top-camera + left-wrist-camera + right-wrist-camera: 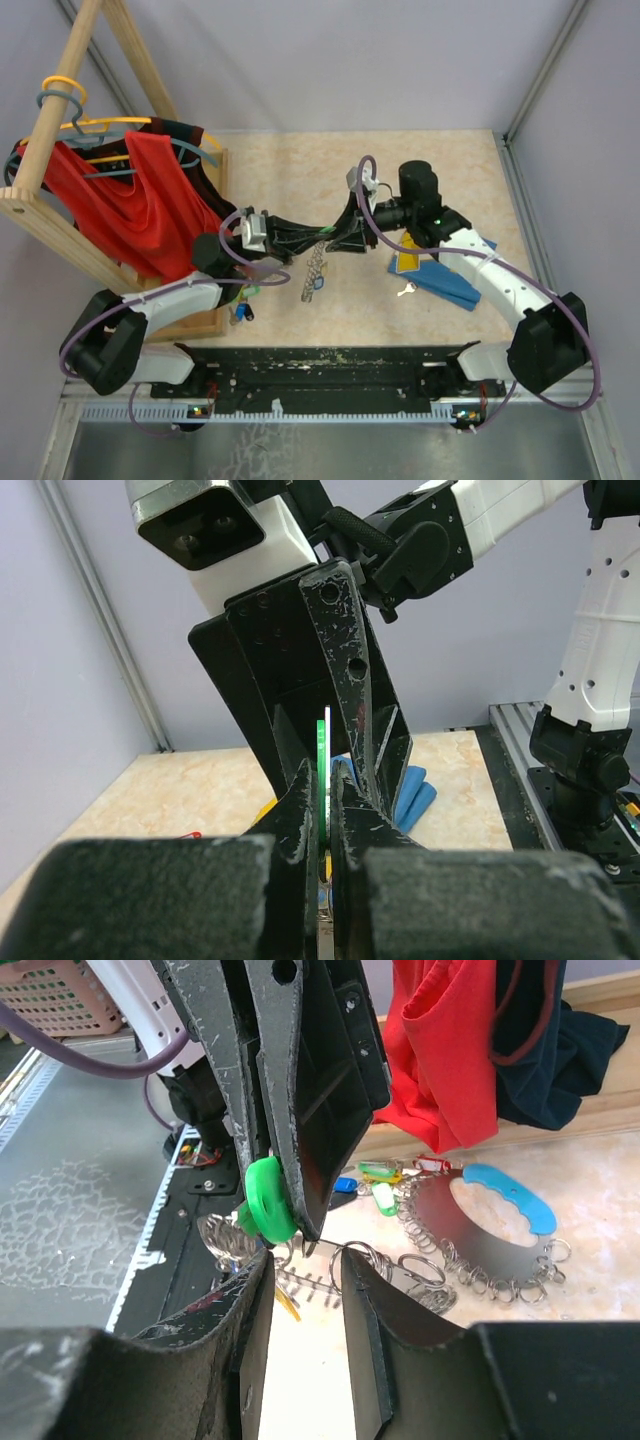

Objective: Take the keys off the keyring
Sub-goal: Remove the key from the keyring.

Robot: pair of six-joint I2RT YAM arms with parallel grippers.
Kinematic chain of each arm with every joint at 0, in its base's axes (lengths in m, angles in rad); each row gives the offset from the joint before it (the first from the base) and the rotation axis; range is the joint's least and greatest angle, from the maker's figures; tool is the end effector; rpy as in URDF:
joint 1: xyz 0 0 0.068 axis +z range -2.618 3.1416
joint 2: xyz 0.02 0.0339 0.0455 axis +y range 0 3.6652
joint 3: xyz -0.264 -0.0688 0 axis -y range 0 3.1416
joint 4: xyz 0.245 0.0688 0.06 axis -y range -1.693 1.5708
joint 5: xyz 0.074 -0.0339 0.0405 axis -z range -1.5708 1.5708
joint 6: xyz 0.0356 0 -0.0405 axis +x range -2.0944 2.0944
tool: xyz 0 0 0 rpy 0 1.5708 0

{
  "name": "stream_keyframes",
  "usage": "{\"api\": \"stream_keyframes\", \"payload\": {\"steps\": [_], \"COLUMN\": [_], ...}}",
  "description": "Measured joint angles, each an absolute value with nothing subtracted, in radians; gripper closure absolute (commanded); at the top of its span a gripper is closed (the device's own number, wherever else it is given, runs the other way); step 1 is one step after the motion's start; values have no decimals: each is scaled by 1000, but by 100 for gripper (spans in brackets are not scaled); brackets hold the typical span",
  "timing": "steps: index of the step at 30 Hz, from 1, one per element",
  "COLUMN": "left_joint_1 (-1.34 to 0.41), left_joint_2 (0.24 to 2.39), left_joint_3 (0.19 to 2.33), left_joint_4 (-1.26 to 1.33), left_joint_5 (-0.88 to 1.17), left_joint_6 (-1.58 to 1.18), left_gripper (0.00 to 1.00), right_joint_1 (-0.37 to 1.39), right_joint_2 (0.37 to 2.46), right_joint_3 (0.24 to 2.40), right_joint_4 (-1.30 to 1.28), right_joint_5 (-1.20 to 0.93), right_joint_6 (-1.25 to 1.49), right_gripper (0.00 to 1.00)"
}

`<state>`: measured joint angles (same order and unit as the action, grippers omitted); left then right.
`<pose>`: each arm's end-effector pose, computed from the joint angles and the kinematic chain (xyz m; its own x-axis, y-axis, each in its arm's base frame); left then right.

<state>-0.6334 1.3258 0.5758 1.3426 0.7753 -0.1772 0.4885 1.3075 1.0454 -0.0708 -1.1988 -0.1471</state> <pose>0.1937 -0.1731 0.3020 0.2861 -0.3663 -0.8854 0.9561 0.1701 0.2386 0.2367 0.1633 0.3345 -0.1465 -0.1382 -0.9795 -0.9801 -0.1137 0.1626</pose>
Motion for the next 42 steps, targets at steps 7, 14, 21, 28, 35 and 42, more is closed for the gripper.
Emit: {"api": "stream_keyframes", "payload": {"steps": [7, 14, 21, 28, 35, 42], "left_joint_1": [-646, -655, -657, -660, -661, -666], "left_joint_2": [1326, 1326, 1320, 1283, 1240, 1273], "left_joint_3": [576, 583, 590, 570, 492, 431], "left_joint_4": [1328, 1313, 1286, 1268, 1348, 1483], "left_joint_5": [757, 739, 727, 711, 666, 639], "left_joint_6": [-164, -155, -149, -137, -170, -277], "left_gripper": [100, 100, 100, 100, 100, 100], "right_joint_1": [503, 504, 504, 500, 473, 461], "right_joint_2": [1311, 1311, 1311, 1311, 1310, 1310], "right_joint_3": [1045, 1045, 1045, 1045, 989, 822], "right_joint_4": [-50, -51, -64, -52, 153, 642], "right_joint_5": [-1187, -1166, -1154, -1190, -1279, -1318], "right_joint_6": [-144, -147, -167, -154, 15, 369], "right_gripper": [72, 87, 100, 100, 100, 100]}}
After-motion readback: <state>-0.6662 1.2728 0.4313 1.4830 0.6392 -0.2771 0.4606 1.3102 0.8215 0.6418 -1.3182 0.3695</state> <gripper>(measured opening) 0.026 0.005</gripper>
